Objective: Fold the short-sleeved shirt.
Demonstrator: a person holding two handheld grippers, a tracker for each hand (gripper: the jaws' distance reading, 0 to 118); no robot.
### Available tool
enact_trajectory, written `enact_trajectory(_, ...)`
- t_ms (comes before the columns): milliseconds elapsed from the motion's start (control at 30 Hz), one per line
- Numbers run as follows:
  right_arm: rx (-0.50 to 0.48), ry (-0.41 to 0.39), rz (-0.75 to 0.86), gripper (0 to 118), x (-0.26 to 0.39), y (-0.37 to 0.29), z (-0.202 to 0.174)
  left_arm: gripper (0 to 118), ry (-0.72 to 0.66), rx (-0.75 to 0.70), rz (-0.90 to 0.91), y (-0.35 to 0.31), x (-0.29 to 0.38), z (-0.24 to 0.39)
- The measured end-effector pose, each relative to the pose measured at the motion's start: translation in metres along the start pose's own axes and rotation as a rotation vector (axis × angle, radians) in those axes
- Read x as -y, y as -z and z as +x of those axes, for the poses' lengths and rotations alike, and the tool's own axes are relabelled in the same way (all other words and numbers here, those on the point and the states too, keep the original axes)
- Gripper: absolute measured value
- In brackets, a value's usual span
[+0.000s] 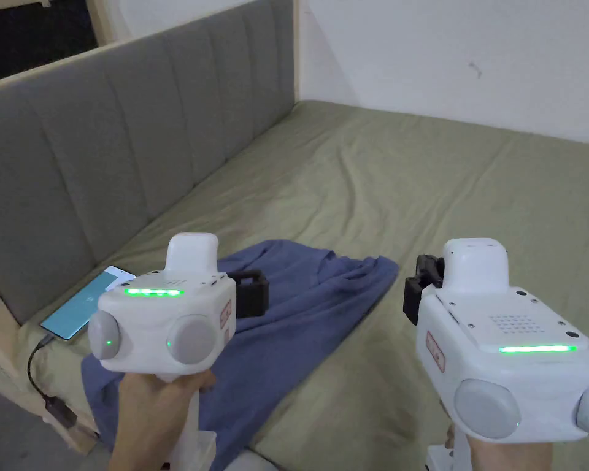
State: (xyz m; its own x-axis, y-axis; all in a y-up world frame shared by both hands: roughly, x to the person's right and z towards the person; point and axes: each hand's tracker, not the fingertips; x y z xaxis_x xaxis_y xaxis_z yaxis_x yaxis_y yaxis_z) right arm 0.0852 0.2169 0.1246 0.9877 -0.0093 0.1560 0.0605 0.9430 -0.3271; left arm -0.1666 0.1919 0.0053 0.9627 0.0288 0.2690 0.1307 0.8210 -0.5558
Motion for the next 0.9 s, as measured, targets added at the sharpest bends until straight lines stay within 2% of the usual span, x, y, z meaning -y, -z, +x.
enact_trajectory(233,0.011,0.045,-0.100,1,0.022,0.029,0.012,110,0.061,0.076,-0.242,0.095,0.016,0.017)
enact_trajectory(367,0.024,0.037,-0.146,1,0.032,0.042,0.021,109,0.071,0.097,-0.331,0.137,0.027,0.027)
enact_trajectory(433,0.029,0.039,-0.167,1,0.036,0.048,0.026,100,0.079,0.122,-0.400,0.149,0.033,0.032)
enact_trajectory(467,0.035,0.043,-0.177,1,0.038,0.051,0.028,100,0.079,0.121,-0.441,0.153,0.037,0.034)
enact_trajectory(500,0.039,0.049,-0.184,1,0.040,0.053,0.030,99,0.094,0.082,-0.441,0.157,0.039,0.035)
enact_trajectory(533,0.041,0.060,-0.191,1,0.042,0.055,0.032,96,0.085,0.107,-0.408,0.152,0.037,0.034)
enact_trajectory(567,0.040,0.072,-0.197,1,0.044,0.055,0.034,86,0.080,0.105,-0.409,0.147,0.035,0.034)
enact_trajectory(600,0.040,0.081,-0.203,1,0.045,0.057,0.036,66,0.071,0.099,-0.399,0.143,0.033,0.034)
enact_trajectory(633,0.042,0.090,-0.209,1,0.047,0.058,0.036,51,0.053,0.085,-0.363,0.140,0.033,0.032)
enact_trajectory(667,0.043,0.097,-0.212,1,0.048,0.058,0.037,34,0.037,0.061,-0.344,0.139,0.032,0.030)
enact_trajectory(700,0.040,0.103,-0.215,1,0.049,0.058,0.037,9,0.010,0.060,-0.332,0.139,0.031,0.026)
enact_trajectory(900,0.031,0.097,-0.210,1,0.048,0.048,0.036,9,-0.028,0.068,-0.381,0.130,0.021,0.029)
